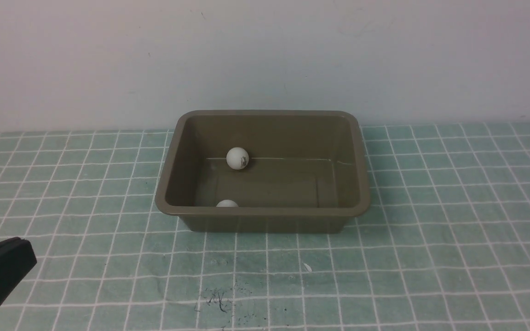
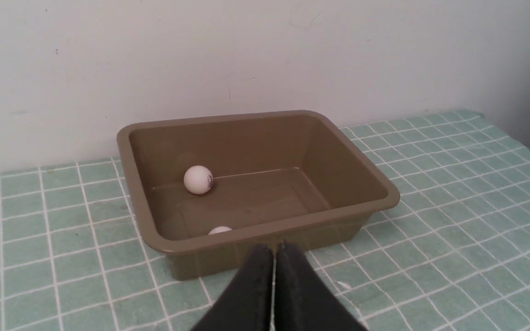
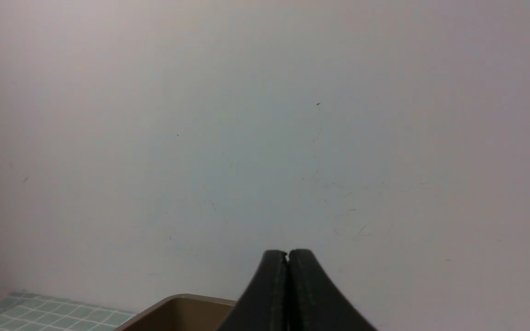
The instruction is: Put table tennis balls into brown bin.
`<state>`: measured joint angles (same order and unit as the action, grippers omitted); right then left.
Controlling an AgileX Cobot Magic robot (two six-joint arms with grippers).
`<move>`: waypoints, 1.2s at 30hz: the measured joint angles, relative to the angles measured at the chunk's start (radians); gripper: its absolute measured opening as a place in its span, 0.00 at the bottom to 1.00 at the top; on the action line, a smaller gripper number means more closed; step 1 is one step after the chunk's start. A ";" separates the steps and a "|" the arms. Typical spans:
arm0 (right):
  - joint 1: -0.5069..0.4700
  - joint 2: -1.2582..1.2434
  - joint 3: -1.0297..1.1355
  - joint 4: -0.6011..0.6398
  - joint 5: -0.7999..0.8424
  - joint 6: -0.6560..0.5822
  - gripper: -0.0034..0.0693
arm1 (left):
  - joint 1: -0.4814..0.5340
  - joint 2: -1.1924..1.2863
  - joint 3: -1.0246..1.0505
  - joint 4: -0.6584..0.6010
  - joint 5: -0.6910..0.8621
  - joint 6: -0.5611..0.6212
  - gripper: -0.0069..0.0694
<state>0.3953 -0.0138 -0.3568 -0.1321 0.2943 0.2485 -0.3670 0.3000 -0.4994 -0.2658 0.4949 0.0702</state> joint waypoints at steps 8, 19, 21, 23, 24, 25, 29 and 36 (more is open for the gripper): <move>0.000 0.000 0.000 0.000 0.000 0.000 0.03 | 0.116 -0.128 0.139 0.152 -0.015 0.010 0.08; 0.001 0.000 0.000 -0.001 0.001 0.001 0.03 | 0.354 -0.310 0.517 0.213 -0.080 0.009 0.08; 0.001 0.000 0.000 -0.001 0.001 0.001 0.03 | 0.355 -0.310 0.522 0.213 -0.106 0.009 0.08; 0.001 0.000 0.000 -0.001 0.001 0.001 0.03 | 0.357 -0.310 0.524 0.213 -0.114 0.009 0.08; 0.001 0.000 0.000 -0.001 0.001 0.001 0.03 | 0.357 -0.310 0.524 0.213 -0.114 0.009 0.08; 0.001 0.000 0.000 -0.001 0.001 0.001 0.03 | 0.357 -0.310 0.524 0.213 -0.115 0.009 0.08; 0.001 0.000 0.000 -0.001 0.001 0.001 0.03 | 0.357 -0.310 0.524 0.213 -0.115 0.009 0.08; 0.001 0.000 0.000 -0.001 0.001 0.001 0.03 | 0.357 -0.310 0.524 0.213 -0.115 0.009 0.08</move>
<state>0.3964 -0.0138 -0.3568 -0.1331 0.2953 0.2493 -0.0096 -0.0105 0.0242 -0.0528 0.3800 0.0792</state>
